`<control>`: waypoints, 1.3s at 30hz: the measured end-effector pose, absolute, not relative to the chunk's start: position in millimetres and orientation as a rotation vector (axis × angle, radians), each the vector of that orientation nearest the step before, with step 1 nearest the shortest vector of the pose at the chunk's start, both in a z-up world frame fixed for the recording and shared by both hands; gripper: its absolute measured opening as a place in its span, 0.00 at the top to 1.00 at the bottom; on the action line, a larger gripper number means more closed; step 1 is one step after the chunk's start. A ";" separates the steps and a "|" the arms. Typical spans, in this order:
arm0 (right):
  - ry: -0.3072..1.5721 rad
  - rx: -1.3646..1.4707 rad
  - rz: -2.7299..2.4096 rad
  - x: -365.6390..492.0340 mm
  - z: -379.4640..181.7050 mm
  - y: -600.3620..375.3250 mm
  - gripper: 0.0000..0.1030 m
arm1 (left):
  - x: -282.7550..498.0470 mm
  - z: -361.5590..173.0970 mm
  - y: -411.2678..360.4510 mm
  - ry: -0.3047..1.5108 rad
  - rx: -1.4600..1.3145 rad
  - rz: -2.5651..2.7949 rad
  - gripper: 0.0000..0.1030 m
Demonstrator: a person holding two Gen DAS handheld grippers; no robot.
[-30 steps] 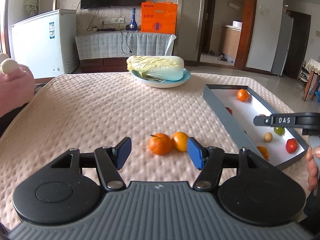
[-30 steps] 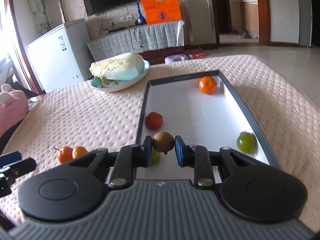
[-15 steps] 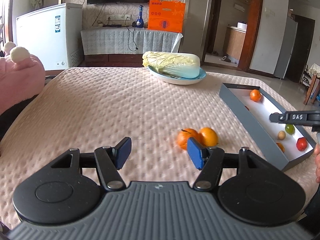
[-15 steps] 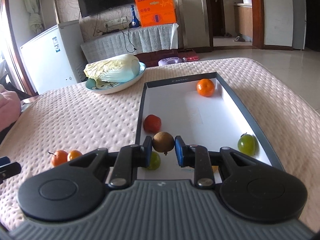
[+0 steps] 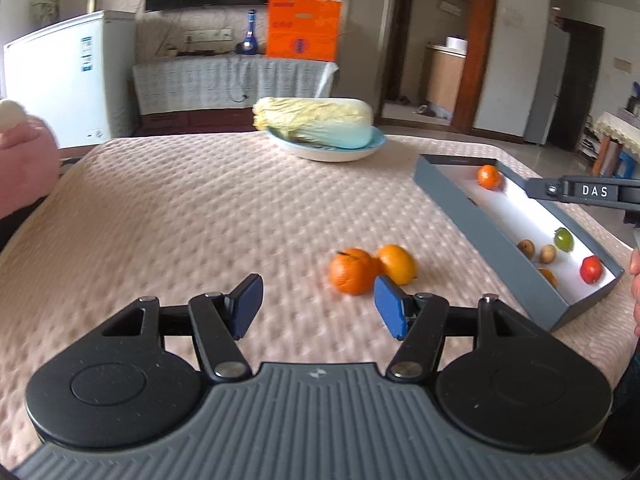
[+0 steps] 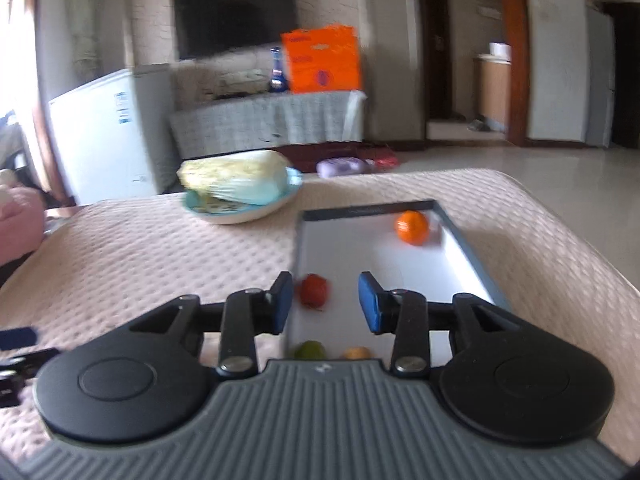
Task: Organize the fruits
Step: 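Move both open tools back toward the tangerine and orange on the quilt, then grasp the orange with the right tool while the left tool approaches the tangerine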
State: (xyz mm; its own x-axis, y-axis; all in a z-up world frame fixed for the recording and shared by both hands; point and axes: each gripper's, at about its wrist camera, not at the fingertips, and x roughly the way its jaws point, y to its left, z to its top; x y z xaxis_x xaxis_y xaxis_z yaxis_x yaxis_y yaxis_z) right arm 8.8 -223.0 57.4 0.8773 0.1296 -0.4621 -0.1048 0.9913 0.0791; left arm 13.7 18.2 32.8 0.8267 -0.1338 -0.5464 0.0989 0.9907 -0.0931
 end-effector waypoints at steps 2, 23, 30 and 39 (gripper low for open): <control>0.483 0.034 0.223 3.1 57.3 -209.7 0.62 | 19.2 30.8 13.3 0.593 -0.063 -0.128 0.35; 0.663 -0.140 0.388 42.5 7.8 -111.0 0.65 | 29.6 24.7 26.9 0.626 -0.119 -0.077 0.35; 0.692 -0.117 0.399 44.3 6.1 -118.4 0.66 | 34.8 24.6 22.8 0.626 -0.133 -0.080 0.35; 0.733 -0.133 0.423 27.1 18.6 -137.5 0.67 | 46.3 17.0 8.9 0.645 -0.130 -0.072 0.35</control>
